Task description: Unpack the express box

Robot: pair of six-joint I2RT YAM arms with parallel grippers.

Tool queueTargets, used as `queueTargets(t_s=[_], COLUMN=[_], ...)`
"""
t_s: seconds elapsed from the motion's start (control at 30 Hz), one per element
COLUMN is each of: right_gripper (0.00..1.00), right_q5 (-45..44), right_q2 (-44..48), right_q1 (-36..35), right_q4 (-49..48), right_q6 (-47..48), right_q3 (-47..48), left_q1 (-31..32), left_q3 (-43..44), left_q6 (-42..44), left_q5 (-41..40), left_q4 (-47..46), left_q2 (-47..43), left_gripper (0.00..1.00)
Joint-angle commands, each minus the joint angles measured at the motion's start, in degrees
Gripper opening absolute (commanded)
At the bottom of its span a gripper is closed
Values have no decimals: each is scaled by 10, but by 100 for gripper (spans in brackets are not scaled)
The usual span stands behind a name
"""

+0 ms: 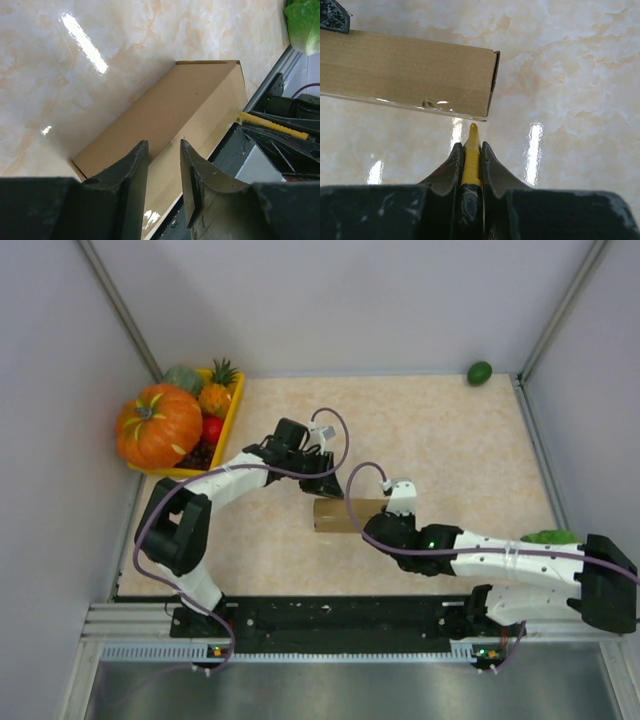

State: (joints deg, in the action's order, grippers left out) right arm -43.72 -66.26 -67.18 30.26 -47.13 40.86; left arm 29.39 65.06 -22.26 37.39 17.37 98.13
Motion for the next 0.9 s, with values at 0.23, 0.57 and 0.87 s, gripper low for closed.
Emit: queueTargets(t_s=[0.23,0.57,0.87], right_gripper=[0,0,0], right_q5=[50,89,111], right_q2=[130,179,205], right_q1=[8,74,106], right_q4=[58,182,200], right_q6=[-58,-104,-112], right_q3=[16,85,77], left_q1=[34,145,183], left_q3=[48,124,153], left_q6=[101,365,417], left_q5=[-27,-127,-128], left_q4=[17,109,170], left_q2=[-51,7,54], left_gripper=[65,88,89])
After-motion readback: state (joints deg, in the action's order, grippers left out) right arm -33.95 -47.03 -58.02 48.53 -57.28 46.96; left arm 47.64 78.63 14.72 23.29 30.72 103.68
